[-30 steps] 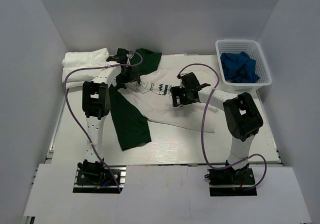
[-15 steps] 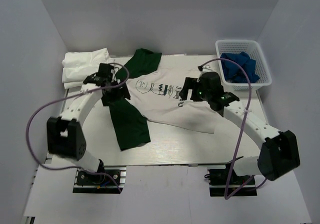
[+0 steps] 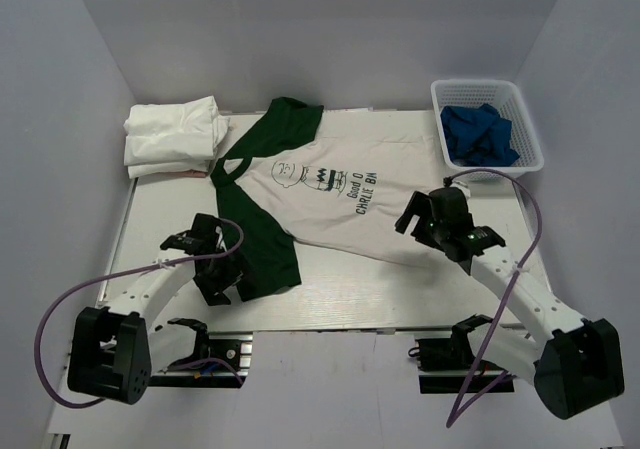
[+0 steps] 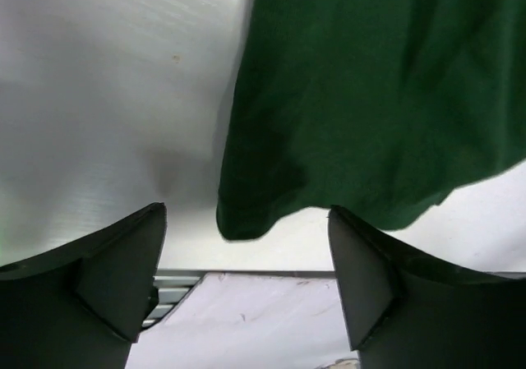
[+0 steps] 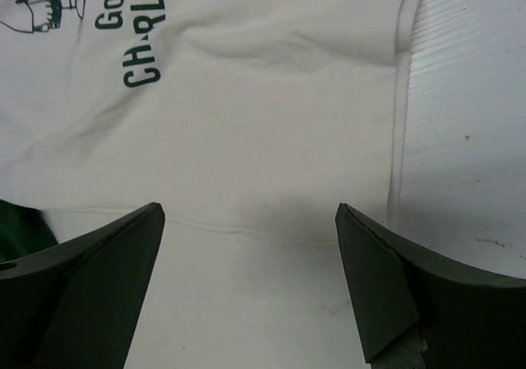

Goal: Fold and stack the t-shirts
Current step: Grap the side of the flattened tshirt closest away from the robot with both arms

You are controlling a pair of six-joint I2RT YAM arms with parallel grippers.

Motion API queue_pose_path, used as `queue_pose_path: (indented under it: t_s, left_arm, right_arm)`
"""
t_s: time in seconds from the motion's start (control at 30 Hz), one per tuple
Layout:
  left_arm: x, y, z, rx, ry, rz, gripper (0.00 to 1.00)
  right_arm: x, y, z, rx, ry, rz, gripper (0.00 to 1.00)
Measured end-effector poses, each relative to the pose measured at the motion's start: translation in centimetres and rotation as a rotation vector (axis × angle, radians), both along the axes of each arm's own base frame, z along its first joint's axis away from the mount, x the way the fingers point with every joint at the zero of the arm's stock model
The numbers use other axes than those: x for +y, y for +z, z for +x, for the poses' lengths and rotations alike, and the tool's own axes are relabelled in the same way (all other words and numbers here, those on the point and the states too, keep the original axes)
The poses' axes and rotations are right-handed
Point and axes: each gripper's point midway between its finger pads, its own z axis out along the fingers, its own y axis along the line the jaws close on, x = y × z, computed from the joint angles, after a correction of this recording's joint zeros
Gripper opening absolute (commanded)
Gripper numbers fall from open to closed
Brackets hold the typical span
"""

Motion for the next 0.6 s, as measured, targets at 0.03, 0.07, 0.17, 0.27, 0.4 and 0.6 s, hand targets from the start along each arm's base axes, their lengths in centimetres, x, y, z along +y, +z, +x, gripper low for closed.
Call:
queue_pose_path:
  t_s: [0.03,0.07,0.17,0.27,0.4,0.6]
  left_arm:
    - [-0.2,-0.4,-0.3,0.01,0.007,-0.011,0.84]
    - [-0.4,-0.7,-0.2,0.011,0.012,-0.023,0.76]
    - [-0.8,-1.4,0.0,0.032,0.024,-0.038,0.55]
    - [-1.2,-1.8,0.4,0.045,0.033,-0.055,0.19]
    - [-1.4,-2.0,0.7,0.041,0.035,-0.063,0.0]
    - [-1.4,-1.7,0.6,0.023,0.026,-0.063,0.0]
  right_arm:
    - [-0.3,0.4,0.1,-0.019,-0.016,0.004,0.9]
    - [-0.5,0.7,0.1,-0.029,-0.026,0.006,0.9]
    - [-1.2,1.1,0.0,-0.044,-0.059,0.0,0.9]
    - [-2.0,0.9,-0.4,-0.03,-0.085,-0.018,0.9]
    - [-3.2,0.0,-1.3,0.017,-0.115,-0.053,0.9]
    - [-4.3,-3.1,-3.4,0.16,-0.121,-0.101,0.9]
